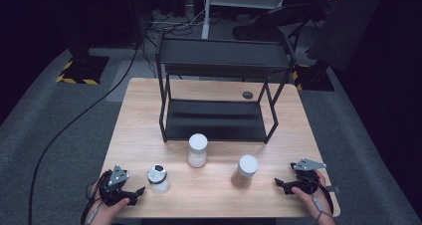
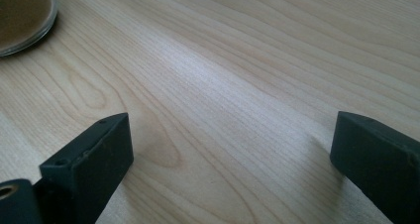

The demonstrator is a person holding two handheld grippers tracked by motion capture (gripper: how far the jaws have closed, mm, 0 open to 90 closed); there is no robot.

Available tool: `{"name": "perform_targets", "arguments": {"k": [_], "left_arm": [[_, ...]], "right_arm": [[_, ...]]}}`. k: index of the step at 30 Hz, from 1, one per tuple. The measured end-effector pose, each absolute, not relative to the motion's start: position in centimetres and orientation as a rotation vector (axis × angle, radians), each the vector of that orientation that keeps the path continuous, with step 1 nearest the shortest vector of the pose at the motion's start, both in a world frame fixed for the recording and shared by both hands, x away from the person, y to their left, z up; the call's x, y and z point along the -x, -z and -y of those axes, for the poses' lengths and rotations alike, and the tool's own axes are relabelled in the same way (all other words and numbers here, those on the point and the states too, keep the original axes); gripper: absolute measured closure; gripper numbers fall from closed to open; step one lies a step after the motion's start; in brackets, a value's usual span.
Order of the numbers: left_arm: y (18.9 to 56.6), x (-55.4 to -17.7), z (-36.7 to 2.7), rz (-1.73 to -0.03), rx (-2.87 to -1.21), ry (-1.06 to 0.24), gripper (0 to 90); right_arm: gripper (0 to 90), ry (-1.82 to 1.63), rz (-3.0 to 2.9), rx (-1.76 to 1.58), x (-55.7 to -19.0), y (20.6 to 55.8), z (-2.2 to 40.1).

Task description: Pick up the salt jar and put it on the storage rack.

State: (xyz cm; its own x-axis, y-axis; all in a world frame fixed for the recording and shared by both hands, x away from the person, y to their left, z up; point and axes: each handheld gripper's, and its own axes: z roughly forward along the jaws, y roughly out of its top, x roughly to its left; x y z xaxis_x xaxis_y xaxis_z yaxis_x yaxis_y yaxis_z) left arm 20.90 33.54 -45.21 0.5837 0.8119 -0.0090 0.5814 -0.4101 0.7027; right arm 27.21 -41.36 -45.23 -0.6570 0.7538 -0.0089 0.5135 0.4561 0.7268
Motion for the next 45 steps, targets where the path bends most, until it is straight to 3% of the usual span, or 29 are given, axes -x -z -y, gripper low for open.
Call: {"name": "perform_targets", "arguments": {"k": [45], "left_arm": [[41.2, -16.6, -33.9, -0.905, -1.909, -0.474, 6.7]], "right_arm": [[2.9, -1.017, -2.376, -1.082, -27.3, 45.2, 41.2]]}}
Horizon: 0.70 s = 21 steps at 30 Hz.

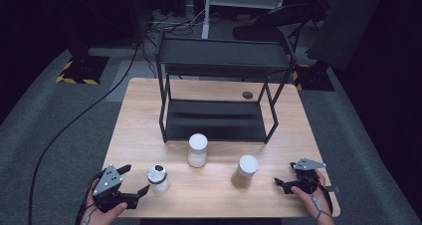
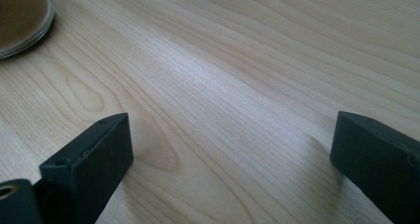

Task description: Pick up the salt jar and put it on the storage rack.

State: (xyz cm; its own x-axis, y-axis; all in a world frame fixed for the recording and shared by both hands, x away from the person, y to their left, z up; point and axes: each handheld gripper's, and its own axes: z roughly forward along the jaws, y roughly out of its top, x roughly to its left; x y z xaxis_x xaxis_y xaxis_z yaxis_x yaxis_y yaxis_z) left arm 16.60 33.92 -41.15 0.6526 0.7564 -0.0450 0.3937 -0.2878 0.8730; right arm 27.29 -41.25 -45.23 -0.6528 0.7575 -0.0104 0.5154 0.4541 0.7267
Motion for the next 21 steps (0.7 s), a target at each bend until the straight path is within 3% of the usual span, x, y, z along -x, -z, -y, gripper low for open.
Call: {"name": "perform_targets", "arguments": {"k": [21], "left_arm": [[40.8, -18.1, -31.5, -0.815, -1.877, -0.455, 6.4]], "right_arm": [[2.9, -1.017, -2.376, -1.083, -27.3, 45.2, 41.2]]}}
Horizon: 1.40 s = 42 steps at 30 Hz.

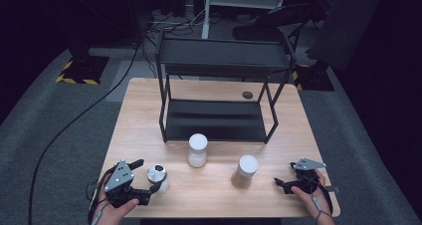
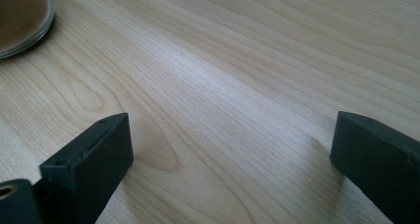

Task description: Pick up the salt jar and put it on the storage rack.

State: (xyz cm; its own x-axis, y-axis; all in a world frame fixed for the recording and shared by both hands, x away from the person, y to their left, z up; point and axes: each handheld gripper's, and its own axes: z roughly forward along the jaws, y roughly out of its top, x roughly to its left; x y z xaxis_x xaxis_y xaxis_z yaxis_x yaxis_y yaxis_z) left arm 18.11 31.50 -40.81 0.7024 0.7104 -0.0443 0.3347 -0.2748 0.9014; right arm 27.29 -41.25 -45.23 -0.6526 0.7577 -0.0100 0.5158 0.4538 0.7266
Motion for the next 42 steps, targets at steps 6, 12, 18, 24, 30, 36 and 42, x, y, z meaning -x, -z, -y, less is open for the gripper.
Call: {"name": "perform_targets", "arguments": {"k": [6, 12, 18, 24, 30, 36, 42], "left_arm": [[41.5, -18.7, -30.6, -0.799, -1.866, -0.44, 5.6], [42.8, -19.2, -30.4, -0.805, -1.844, -0.418, 5.6], [43.6, -19.7, -30.0, -0.826, -1.869, -0.415, 5.9], [44.1, -20.2, -29.6, -0.869, -1.901, -0.405, 7.5], [44.5, -20.6, -29.5, -0.887, -1.927, -0.402, 10.7], [44.8, -20.9, -29.2, -0.878, -1.965, -0.404, 19.6], [44.5, -20.7, -28.5, -0.873, -2.012, -0.443, 29.5]], "right_arm": [[2.9, -1.017, -2.376, -1.083, -27.3, 45.2, 41.2], [2.9, -1.017, -2.375, -1.083, -27.3, 45.2, 41.2], [2.9, -1.018, -2.375, -1.083, -27.3, 45.2, 41.2], [2.9, -1.018, -2.375, -1.083, -27.3, 45.2, 41.2], [2.9, -1.018, -2.375, -1.083, -27.3, 45.2, 41.2], [2.9, -1.018, -2.375, -1.083, -27.3, 45.2, 41.2], [2.9, -1.018, -2.375, -1.083, -27.3, 45.2, 41.2]]}}
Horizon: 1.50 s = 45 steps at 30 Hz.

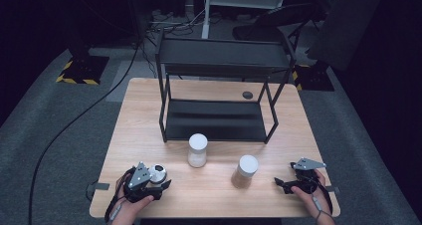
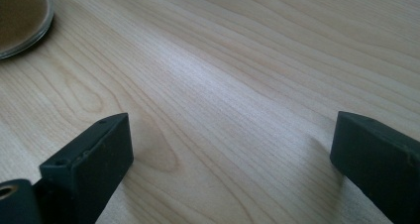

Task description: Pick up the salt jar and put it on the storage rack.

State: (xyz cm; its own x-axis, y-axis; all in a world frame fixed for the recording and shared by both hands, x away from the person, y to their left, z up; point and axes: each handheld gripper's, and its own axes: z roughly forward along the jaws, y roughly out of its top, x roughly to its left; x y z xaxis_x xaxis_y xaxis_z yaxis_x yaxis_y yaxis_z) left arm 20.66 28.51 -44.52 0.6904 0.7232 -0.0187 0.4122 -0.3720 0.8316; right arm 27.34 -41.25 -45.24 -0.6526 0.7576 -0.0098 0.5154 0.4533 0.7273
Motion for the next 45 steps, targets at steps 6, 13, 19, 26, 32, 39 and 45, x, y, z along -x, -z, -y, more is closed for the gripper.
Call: {"name": "perform_targets", "arguments": {"k": [6, 13, 19, 26, 32, 39, 45], "left_arm": [[44.2, -20.8, -28.3, -0.883, -2.023, -0.442, 29.8], [43.2, -21.1, -28.2, -0.856, -2.022, -0.433, 29.8], [41.7, -22.0, -28.0, -0.843, -2.016, -0.43, 29.8], [40.0, -23.3, -28.0, -0.845, -2.015, -0.447, 29.8], [38.6, -24.6, -28.0, -0.83, -2.004, -0.453, 29.8], [37.5, -26.1, -27.4, -0.832, -2.003, -0.464, 29.8], [36.9, -27.2, -26.9, -0.845, -1.998, -0.472, 29.8]], "right_arm": [[2.9, -1.019, -2.376, -1.082, -27.4, 45.2, 41.3], [2.9, -1.018, -2.376, -1.082, -27.4, 45.2, 41.3], [2.8, -1.018, -2.377, -1.082, -27.4, 45.2, 41.3], [2.8, -1.019, -2.376, -1.082, -27.4, 45.2, 41.3], [2.7, -1.019, -2.38, -1.08, -27.5, 45.2, 41.3], [2.7, -1.02, -2.38, -1.078, -27.6, 45.2, 41.3], [2.7, -1.02, -2.38, -1.078, -27.6, 45.2, 41.3]]}}
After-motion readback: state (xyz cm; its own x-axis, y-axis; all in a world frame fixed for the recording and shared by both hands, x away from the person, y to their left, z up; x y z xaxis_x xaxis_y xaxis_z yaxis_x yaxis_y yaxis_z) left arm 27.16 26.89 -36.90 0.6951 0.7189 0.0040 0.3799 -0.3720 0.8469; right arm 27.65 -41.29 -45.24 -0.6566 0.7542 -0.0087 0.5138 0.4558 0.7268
